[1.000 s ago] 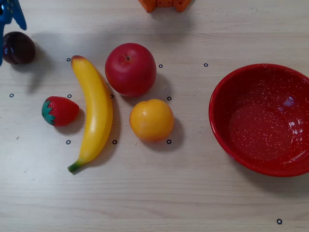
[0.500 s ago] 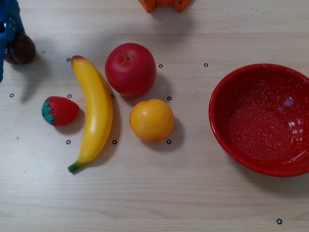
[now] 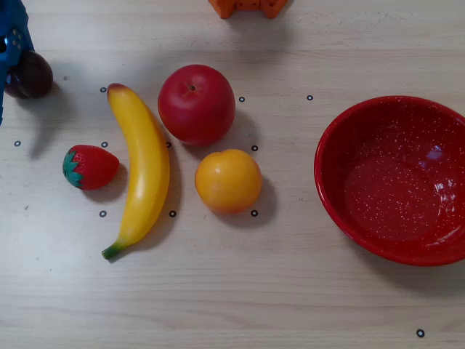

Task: Put plum in the red bowl.

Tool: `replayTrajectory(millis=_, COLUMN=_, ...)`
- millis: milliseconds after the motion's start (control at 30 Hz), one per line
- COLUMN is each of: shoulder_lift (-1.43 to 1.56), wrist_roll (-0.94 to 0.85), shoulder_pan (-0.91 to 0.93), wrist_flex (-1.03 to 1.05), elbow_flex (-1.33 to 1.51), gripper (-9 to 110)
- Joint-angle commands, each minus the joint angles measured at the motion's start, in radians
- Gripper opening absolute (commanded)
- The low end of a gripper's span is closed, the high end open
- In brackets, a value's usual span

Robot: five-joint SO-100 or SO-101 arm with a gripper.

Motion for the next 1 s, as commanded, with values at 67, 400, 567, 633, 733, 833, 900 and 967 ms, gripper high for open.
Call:
replayTrajectory(millis=67, shoulder_lift=0.048, wrist_roll=0.044, shoulder_pan=0.018, wrist_flex=0.0, elbow_flex=-0.075, gripper=65)
replayTrajectory(millis=400, shoulder_lift=0.048, wrist_roll=0.081, shoulder_pan=0.012, wrist_flex=0.017, elbow_flex=-0.074, gripper=56)
replayTrajectory(millis=567, shoulder_lift=0.048, wrist_roll=0.1, shoulder_pan=0.008, wrist_flex=0.014, elbow_flex=-0.074, gripper=50)
replayTrajectory(millis=633, shoulder_lift=0.046, wrist_roll=0.106, shoulder_pan=0.005, wrist_flex=0.012, elbow_flex=-0.074, gripper=50)
replayTrajectory(millis=733, shoulder_lift=0.046, wrist_roll=0.12, shoulder_pan=-0.002, wrist_flex=0.011, elbow_flex=-0.074, gripper=50)
replayTrajectory(millis=833, shoulder_lift=0.046, wrist_roll=0.132, shoulder_pan=-0.006, wrist_flex=0.011, elbow_flex=-0.072, gripper=48)
replayTrajectory(millis=900, shoulder_lift=0.046, wrist_roll=0.14, shoulder_pan=-0.006, wrist_flex=0.012, elbow_flex=-0.071, gripper=46)
replayTrajectory(millis=967, shoulder_lift=0.046, wrist_roll=0.143, shoulder_pan=-0.008, wrist_flex=0.014, elbow_flex=-0.071, gripper=46)
